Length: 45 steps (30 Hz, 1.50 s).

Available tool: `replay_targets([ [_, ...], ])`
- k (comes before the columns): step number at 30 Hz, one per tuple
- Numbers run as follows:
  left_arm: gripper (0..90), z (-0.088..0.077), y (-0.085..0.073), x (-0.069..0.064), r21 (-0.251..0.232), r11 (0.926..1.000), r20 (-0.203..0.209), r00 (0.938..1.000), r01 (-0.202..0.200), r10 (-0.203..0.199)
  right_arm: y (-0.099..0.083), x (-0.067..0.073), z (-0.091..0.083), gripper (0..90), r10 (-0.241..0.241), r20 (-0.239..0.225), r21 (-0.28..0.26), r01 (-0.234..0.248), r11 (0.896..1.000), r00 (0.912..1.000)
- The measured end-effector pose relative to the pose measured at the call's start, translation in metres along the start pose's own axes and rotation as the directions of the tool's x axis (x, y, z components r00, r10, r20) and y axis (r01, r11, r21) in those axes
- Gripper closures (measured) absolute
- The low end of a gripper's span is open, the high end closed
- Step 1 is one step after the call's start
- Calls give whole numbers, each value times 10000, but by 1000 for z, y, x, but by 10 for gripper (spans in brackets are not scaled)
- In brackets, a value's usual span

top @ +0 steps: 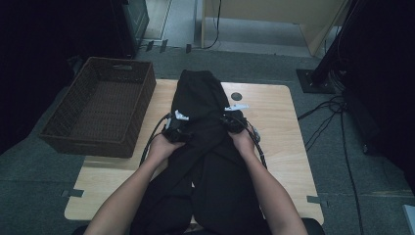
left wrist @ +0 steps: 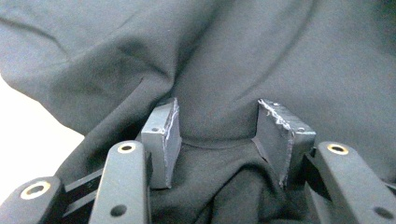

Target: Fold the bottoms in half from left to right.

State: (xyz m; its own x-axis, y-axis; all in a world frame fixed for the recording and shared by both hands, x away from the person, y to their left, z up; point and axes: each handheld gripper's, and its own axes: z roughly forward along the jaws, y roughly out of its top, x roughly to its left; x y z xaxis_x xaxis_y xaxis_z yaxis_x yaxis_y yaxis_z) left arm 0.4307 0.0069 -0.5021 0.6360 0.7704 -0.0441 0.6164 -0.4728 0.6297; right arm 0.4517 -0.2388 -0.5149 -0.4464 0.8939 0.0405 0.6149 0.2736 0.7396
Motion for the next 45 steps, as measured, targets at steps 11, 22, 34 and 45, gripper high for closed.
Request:
replay_targets([
  [11, 428, -17, 10, 6, 92, 9993, 459, 9982, 370, -374, 15, -9, -13, 704, 672, 28, -241, -671, 9975, 9977],
  [22, 487, -71, -36, -20, -160, 9972, 1492, 9864, 728, -696, -27, 26, -79, 702, -207, -735, -566, 165, 9983, 9971],
  [34, 398, -48, -59, -60, 195, 9992, 1518, 9877, 358, -383, -72, 56, -85, 662, -828, -1174, 62, 841, 9964, 9896],
  [45, 523, -36, -55, -60, -452, 9979, 15, 9989, -466, 467, -75, 60, -70, 711, -879, -844, -452, 843, 9954, 9925],
])
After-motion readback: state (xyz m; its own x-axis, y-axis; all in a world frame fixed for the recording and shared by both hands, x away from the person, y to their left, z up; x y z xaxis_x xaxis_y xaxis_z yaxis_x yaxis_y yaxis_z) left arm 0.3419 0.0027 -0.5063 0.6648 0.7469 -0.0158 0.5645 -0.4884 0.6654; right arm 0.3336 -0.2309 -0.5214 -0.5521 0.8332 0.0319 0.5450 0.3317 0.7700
